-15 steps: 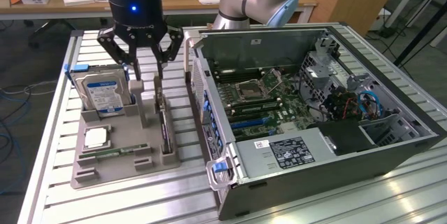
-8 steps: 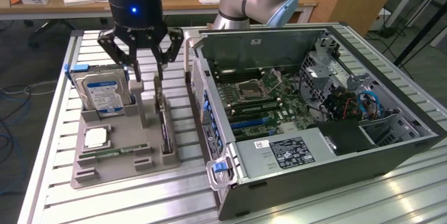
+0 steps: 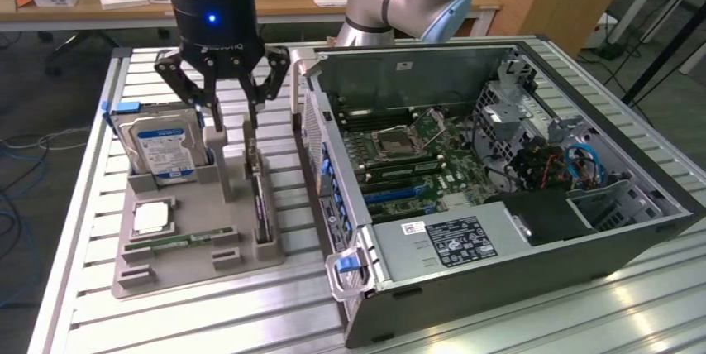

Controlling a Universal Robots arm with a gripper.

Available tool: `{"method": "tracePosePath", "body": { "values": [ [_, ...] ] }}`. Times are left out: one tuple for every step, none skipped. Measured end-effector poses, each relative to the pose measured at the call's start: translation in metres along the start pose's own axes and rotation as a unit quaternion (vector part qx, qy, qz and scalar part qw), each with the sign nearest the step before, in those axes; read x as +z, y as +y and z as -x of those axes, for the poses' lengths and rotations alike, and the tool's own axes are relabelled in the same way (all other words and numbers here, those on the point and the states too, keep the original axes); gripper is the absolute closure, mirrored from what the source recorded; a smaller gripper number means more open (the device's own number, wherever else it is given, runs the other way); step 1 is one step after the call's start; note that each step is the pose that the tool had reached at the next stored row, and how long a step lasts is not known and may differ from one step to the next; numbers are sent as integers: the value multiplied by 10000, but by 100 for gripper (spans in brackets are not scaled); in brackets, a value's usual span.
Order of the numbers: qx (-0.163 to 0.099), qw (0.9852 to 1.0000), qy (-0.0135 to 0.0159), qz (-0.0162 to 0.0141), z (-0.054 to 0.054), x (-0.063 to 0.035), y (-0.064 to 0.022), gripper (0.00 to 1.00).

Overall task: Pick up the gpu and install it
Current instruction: 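Pick up the gpu and move the gpu toward the slot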

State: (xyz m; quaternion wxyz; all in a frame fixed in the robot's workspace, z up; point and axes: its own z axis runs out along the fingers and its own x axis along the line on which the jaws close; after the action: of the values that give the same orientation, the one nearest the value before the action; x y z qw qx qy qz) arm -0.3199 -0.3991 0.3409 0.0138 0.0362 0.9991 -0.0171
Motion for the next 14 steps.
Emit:
{"method": "tracePosePath", "body": {
  "values": [
    [1, 10000, -2, -4, 0, 3, -4, 53],
    [0, 10000, -2, -8, 1, 4, -9, 53],
    [0, 10000, -2, -13, 1, 5, -15, 53],
    [0, 10000, -2, -16, 2, 7, -22, 53],
    [0, 10000, -2, -18, 2, 9, -31, 53],
    [0, 10000, -2, -20, 3, 11, -40, 53],
    [0, 10000, -2, -21, 4, 15, -48, 53],
    [0, 10000, -2, -22, 5, 19, -56, 53],
    [-1, 10000, -3, -22, 6, 24, -61, 53],
    [-1, 10000, -4, -22, 8, 28, -65, 53],
    [-1, 10000, -3, -23, 9, 32, -68, 53],
    [0, 10000, -2, -24, 9, 35, -70, 53],
    [0, 10000, -3, -25, 9, 40, -71, 53],
    [0, 10000, -3, -26, 9, 45, -72, 53]
  ]
}}
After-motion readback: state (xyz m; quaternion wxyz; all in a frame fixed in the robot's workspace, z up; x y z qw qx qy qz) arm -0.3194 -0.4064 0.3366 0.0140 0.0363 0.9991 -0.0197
